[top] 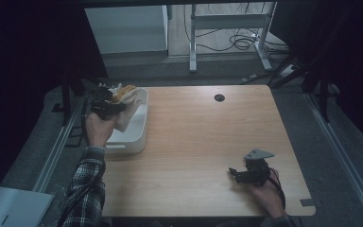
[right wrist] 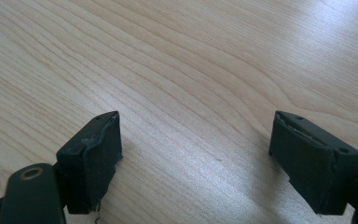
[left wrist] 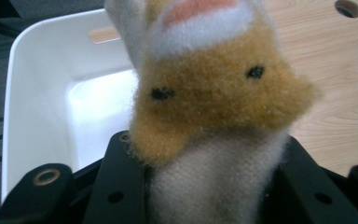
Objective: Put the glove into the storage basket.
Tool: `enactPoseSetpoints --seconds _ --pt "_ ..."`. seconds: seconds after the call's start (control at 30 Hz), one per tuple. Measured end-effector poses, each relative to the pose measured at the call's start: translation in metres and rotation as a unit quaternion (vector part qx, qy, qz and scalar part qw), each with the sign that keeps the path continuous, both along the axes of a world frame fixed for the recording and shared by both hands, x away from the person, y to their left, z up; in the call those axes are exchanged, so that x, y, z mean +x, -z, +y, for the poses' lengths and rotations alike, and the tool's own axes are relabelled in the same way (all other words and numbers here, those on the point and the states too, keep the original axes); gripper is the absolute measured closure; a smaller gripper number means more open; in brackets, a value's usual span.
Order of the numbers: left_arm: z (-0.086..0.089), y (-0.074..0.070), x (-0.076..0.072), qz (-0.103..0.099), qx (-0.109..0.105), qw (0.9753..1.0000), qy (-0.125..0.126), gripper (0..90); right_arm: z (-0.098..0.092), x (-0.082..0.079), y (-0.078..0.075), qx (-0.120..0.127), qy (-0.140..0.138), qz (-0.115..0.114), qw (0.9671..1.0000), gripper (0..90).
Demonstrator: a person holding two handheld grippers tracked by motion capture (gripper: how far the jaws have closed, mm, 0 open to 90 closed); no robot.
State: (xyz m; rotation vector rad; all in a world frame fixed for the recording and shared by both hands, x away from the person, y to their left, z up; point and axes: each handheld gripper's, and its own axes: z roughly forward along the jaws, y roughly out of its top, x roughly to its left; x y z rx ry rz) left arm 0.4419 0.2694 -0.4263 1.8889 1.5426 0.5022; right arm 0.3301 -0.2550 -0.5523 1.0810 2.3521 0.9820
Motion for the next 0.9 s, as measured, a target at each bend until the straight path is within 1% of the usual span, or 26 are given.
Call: enactPoseSetpoints --seconds 0.23,0.37,0.43,0.5,0.63,0.77,0.83,0.9 --pt "0.003 0.023 0.013 0.007 -0.009 0.9999 -0.003 64.8 0.0 0.0 0.0 0.0 0.0 0.0 1.0 17.2" --pt "0.003 0.038 0.02 0.016 -0.012 0.9998 -0.001 64.6 0.0 0.0 0.0 0.0 0.0 0.0 1.0 17.2" --pt "0.002 0.045 0.023 0.021 -0.01 0.9997 -0.003 64.5 0.0 0.0 0.0 0.001 0.0 0.0 1.0 17.2" --pt "0.001 0.051 0.027 0.029 -0.012 0.9995 -0.002 64.4 0.0 0.0 0.0 0.001 0.0 0.0 1.0 17.2" --pt "-0.002 0.06 0.034 0.043 0.004 0.999 0.001 64.1 0.0 0.0 0.0 0.001 0.0 0.0 1.0 17.2" --pt "-0.005 0.064 0.041 0.058 0.011 0.9983 0.006 63.7 0.0 0.0 0.0 0.001 0.0 0.0 1.0 17.2" --pt "-0.007 0.065 0.044 0.063 0.017 0.9978 0.009 63.6 0.0 0.0 0.0 0.001 0.0 0.0 1.0 17.2" --pt "-0.009 0.066 0.047 0.066 0.018 0.9976 0.011 63.5 0.0 0.0 0.0 0.001 0.0 0.0 1.0 17.2"
